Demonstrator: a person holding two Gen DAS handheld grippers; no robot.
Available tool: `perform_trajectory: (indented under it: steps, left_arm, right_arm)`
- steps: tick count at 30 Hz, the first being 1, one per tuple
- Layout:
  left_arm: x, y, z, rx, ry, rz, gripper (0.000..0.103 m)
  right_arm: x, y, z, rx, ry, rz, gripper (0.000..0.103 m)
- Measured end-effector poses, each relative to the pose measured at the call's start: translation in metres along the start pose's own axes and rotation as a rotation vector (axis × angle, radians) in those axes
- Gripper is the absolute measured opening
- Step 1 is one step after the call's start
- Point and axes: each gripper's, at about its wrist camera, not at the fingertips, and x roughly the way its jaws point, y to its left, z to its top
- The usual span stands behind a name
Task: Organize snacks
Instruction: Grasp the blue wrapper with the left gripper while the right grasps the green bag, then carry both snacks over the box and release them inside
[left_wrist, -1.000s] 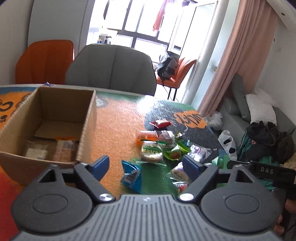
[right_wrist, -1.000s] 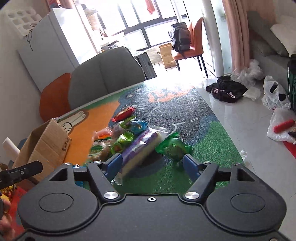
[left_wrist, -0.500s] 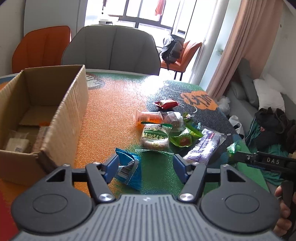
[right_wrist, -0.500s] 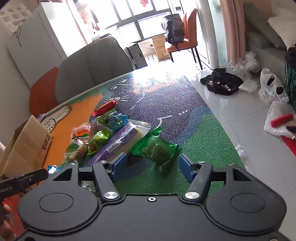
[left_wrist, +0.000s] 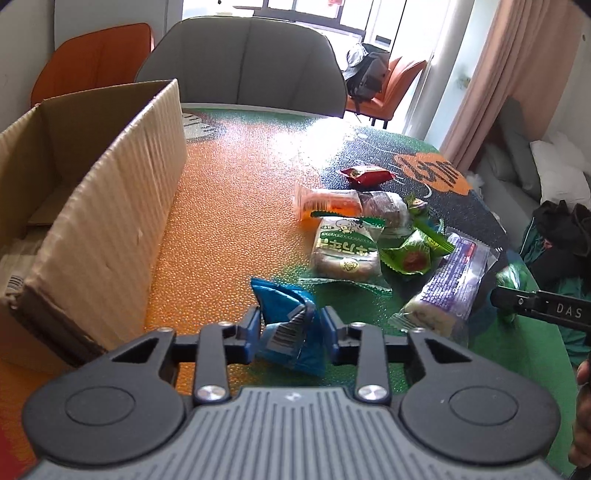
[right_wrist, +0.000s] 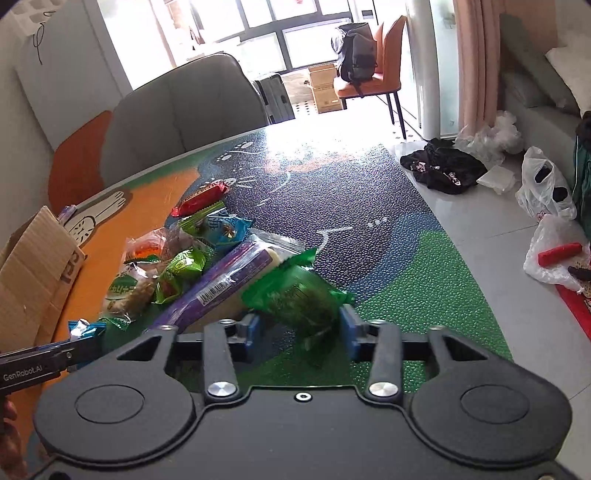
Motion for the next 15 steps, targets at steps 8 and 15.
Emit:
perform_trajectory:
  steps: [8, 15]
  left_arm:
    - [-0.012, 0.001, 0.006, 0.002, -0.027, -0.023, 0.028]
    - [-0.038, -0.002, 0.014, 0.016, -0.078, -0.051, 0.028]
  right_arm:
    - [-0.014, 0.0, 0.004, 0.008, -0.039, 0.028, 0.026]
    - [-0.031, 0.017, 0.01, -0.012, -0.066, 0.066, 0.026]
